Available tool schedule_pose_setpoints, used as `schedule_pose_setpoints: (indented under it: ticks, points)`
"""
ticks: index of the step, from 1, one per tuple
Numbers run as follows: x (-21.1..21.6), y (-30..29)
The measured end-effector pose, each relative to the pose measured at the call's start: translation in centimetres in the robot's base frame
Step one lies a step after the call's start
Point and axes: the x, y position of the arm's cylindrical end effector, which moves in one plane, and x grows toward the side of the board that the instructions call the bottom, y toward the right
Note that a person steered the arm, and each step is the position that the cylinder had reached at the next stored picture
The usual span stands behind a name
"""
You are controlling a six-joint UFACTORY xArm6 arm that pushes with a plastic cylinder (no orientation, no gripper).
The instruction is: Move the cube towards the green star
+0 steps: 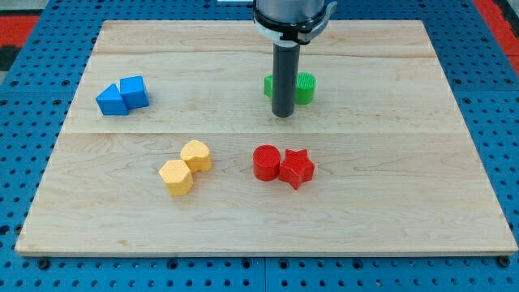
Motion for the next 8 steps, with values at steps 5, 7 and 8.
schedule_pose_setpoints:
  ticks: [5, 7, 8]
  points:
    - [1.7, -8.5]
    - [2.7, -19.0]
    - [2.8, -23.2]
